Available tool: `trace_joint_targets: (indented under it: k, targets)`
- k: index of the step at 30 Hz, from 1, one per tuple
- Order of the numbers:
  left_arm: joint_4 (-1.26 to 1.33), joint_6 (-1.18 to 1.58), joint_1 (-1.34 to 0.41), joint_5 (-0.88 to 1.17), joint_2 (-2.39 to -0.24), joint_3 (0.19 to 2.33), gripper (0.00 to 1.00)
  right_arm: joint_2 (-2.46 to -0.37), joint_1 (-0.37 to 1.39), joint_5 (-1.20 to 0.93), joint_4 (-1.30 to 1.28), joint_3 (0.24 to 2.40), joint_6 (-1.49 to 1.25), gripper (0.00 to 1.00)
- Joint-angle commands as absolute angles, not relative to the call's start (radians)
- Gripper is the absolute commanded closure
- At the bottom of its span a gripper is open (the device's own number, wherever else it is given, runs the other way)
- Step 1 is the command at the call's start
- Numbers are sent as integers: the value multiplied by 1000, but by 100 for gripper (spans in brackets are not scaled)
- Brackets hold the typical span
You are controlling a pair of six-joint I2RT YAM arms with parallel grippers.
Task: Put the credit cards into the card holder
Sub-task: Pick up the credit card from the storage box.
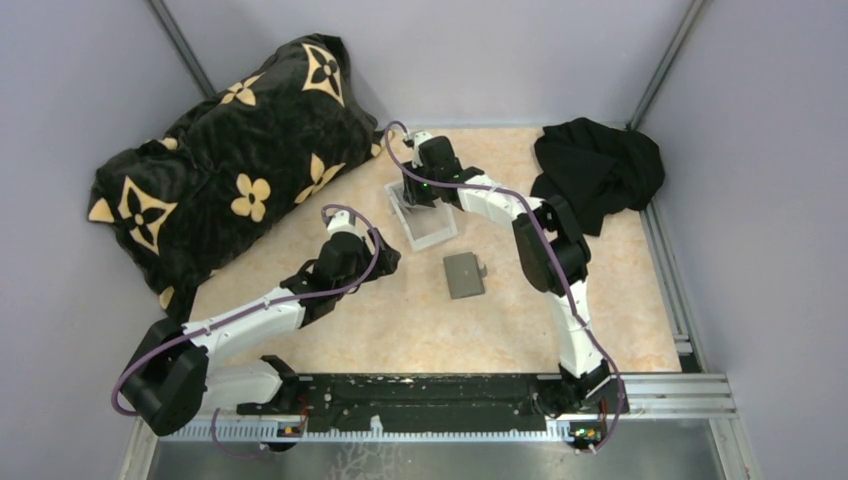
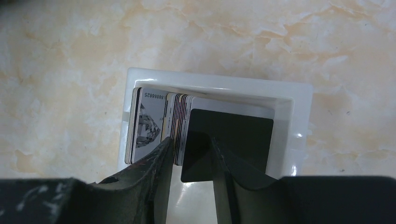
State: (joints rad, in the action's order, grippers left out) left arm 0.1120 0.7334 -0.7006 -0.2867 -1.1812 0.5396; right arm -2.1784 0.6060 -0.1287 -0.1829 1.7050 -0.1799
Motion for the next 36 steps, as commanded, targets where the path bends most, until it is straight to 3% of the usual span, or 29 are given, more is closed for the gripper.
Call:
trace_joint_targets:
  k: [1, 15, 36]
  targets:
    - [133, 739, -707, -281, -1172, 532, 20, -2180, 607, -161, -179, 1746, -196, 67]
    - [134, 741, -707, -276, -1172, 538, 20, -2128, 606, -174, -181, 1741, -203, 80]
    - [135, 736, -707, -262, -1175, 548, 20, -2101, 606, -184, -183, 1727, -212, 77]
